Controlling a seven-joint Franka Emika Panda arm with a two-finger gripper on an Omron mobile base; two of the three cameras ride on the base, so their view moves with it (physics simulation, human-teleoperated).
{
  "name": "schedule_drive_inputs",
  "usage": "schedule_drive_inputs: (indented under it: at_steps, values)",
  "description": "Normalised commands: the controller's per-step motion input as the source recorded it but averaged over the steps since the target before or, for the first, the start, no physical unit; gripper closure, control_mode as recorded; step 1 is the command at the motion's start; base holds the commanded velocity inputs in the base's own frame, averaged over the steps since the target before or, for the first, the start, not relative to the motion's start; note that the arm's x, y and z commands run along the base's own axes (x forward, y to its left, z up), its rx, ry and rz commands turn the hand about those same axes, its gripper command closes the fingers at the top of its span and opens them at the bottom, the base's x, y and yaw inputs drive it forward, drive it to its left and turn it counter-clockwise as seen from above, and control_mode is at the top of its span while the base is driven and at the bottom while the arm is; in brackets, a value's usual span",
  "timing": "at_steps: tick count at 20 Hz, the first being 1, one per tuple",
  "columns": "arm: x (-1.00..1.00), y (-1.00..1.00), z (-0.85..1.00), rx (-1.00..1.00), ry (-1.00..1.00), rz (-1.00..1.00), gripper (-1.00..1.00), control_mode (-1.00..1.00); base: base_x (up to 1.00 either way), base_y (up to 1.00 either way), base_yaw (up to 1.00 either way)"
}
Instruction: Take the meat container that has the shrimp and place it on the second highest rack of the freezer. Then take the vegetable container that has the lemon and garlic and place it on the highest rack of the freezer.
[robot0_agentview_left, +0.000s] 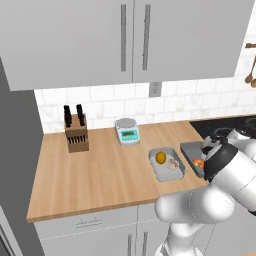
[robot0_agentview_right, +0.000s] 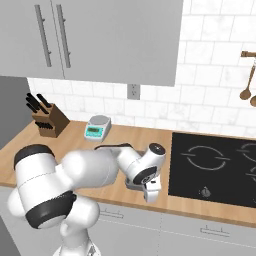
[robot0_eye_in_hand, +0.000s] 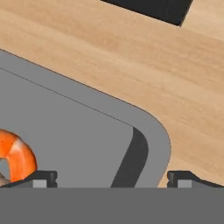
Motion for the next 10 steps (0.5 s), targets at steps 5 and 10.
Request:
schedule_drive_inputs:
  at_steps: [5,10]
  values:
    - [0.16,-0.04,-0.23,0.00,0.00,-0.03,1.00,-1.00,0.00,0.00,0.00]
    - [-0.02,0.00,-0.27,0.01,0.00,-0.02,1.00,-1.00,0.00,0.00,0.00]
